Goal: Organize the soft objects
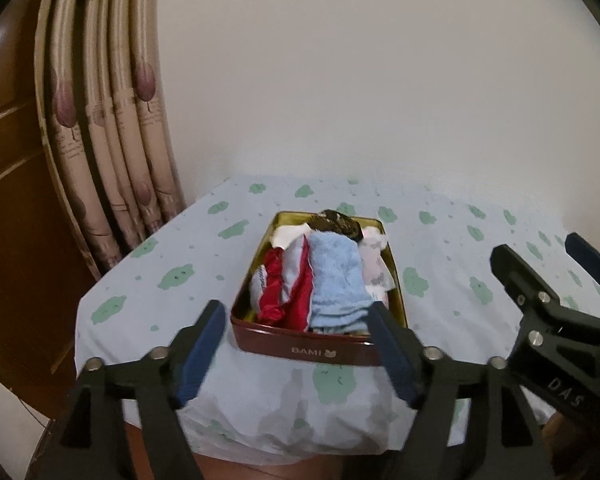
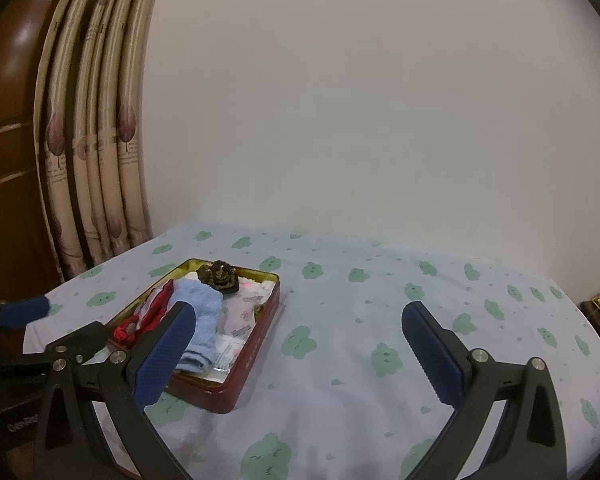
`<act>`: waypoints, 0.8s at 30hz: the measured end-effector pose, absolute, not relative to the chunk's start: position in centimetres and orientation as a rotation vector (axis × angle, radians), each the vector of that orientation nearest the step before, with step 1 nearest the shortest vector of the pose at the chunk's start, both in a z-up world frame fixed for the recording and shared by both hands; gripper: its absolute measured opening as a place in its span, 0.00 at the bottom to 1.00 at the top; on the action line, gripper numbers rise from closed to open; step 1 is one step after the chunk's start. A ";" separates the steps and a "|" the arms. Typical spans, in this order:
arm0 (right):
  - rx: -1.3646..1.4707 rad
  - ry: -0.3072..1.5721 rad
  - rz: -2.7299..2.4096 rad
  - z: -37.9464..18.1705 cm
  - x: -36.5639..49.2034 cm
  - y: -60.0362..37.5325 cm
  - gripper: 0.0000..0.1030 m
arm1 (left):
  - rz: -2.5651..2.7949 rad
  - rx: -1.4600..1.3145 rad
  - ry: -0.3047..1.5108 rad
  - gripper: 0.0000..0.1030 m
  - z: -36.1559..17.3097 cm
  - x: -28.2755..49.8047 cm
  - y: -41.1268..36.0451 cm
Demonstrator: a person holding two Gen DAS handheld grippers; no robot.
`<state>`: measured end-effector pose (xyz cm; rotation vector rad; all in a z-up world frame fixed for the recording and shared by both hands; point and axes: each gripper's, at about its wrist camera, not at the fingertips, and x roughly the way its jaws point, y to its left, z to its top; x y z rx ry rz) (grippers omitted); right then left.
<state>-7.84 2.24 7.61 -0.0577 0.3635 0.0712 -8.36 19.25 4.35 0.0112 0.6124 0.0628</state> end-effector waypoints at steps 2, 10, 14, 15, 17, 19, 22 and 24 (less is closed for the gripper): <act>-0.051 0.363 0.065 7.8 -7.7 1.9 1.00 | 0.044 -0.025 0.586 0.77 4.8 -8.8 19.8; -0.040 0.363 0.061 8.0 -7.5 1.4 1.00 | 0.037 -0.083 0.595 0.77 4.9 -8.8 20.8; -0.053 0.366 0.068 7.9 -7.7 1.5 1.00 | 0.070 -0.048 0.618 0.78 4.4 -8.4 20.5; -0.056 0.365 0.070 8.0 -7.7 1.4 1.00 | 0.073 -0.044 0.623 0.78 4.3 -8.4 20.5; -0.057 0.363 0.069 7.9 -7.9 1.4 1.00 | 0.062 -0.048 0.633 0.78 4.1 -8.3 20.5; -0.055 0.363 0.069 7.9 -7.9 1.4 1.00 | 0.069 -0.061 0.641 0.79 4.0 -8.2 20.8; -0.051 0.367 0.067 7.9 -7.9 1.4 1.00 | 0.090 -0.082 0.658 0.83 3.7 -7.8 21.4; -0.052 0.372 0.070 7.8 -7.9 1.4 1.00 | 0.101 -0.091 0.674 0.85 3.3 -7.6 21.7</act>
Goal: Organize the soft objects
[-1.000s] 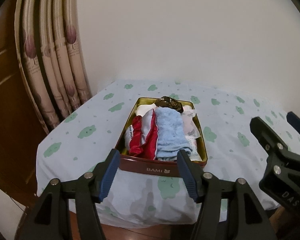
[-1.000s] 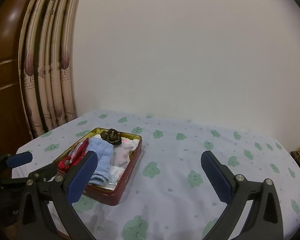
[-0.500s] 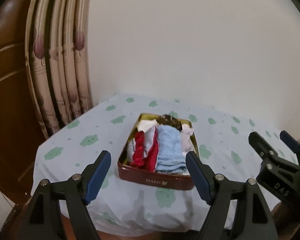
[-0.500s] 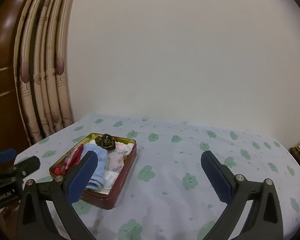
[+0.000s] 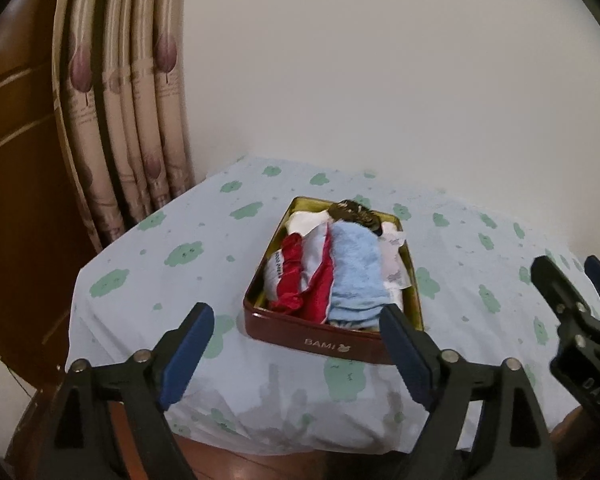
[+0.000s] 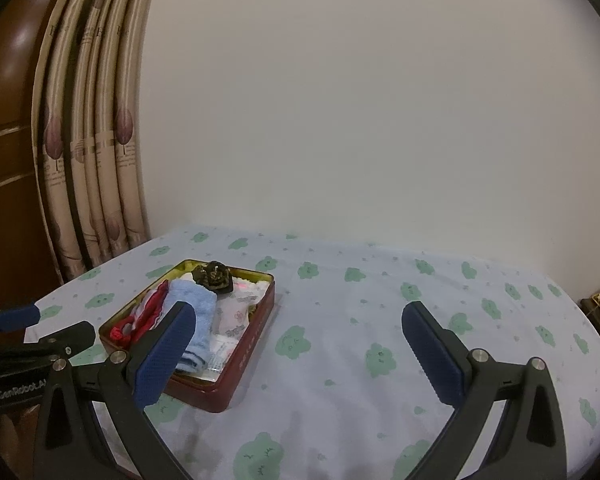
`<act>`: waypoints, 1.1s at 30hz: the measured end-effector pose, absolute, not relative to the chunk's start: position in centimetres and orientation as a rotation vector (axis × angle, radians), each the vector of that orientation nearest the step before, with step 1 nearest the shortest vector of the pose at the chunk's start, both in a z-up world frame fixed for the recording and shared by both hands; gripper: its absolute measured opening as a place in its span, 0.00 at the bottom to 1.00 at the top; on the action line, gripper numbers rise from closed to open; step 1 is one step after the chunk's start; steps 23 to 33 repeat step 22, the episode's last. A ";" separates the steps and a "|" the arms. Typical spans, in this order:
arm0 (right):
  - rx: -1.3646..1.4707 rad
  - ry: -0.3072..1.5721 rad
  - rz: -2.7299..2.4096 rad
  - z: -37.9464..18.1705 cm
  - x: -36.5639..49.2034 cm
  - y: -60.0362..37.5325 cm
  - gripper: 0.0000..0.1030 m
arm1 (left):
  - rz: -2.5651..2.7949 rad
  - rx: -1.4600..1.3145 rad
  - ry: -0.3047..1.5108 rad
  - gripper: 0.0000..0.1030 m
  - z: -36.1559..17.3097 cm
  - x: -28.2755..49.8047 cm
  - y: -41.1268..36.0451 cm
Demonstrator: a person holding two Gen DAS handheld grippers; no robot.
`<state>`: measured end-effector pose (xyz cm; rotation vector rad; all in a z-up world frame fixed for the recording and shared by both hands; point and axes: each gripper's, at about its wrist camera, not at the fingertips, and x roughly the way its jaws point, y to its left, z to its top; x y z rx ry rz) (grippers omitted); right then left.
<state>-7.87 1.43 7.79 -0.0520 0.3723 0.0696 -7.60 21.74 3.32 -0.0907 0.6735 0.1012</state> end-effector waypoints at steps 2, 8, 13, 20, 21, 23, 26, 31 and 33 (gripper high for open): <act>-0.055 0.377 0.071 7.7 -7.8 1.4 1.00 | 0.128 -0.090 0.681 0.85 3.1 -7.5 21.8; -0.064 0.387 0.077 7.3 -7.7 1.3 1.00 | 0.180 -0.065 0.711 0.86 2.3 -7.5 21.5; -0.058 0.401 0.073 6.9 -7.6 0.6 1.00 | 0.191 -0.036 0.709 0.86 2.1 -7.6 21.0; -0.057 0.407 0.040 6.4 -7.4 -1.3 1.00 | 0.157 -0.064 0.744 0.86 1.6 -7.1 20.8; -0.058 0.411 0.032 6.3 -7.3 -1.7 1.00 | 0.146 -0.072 0.752 0.86 1.6 -7.0 20.8; -0.057 0.421 0.018 6.1 -6.9 -2.4 1.00 | 0.125 -0.078 0.762 0.86 1.6 -6.9 20.8; -0.057 0.421 0.018 6.1 -6.9 -2.4 1.00 | 0.125 -0.078 0.762 0.86 1.6 -6.9 20.8; -0.057 0.421 0.018 6.1 -6.9 -2.4 1.00 | 0.125 -0.078 0.762 0.86 1.6 -6.9 20.8; -0.057 0.421 0.018 6.1 -6.9 -2.4 1.00 | 0.125 -0.078 0.762 0.86 1.6 -6.9 20.8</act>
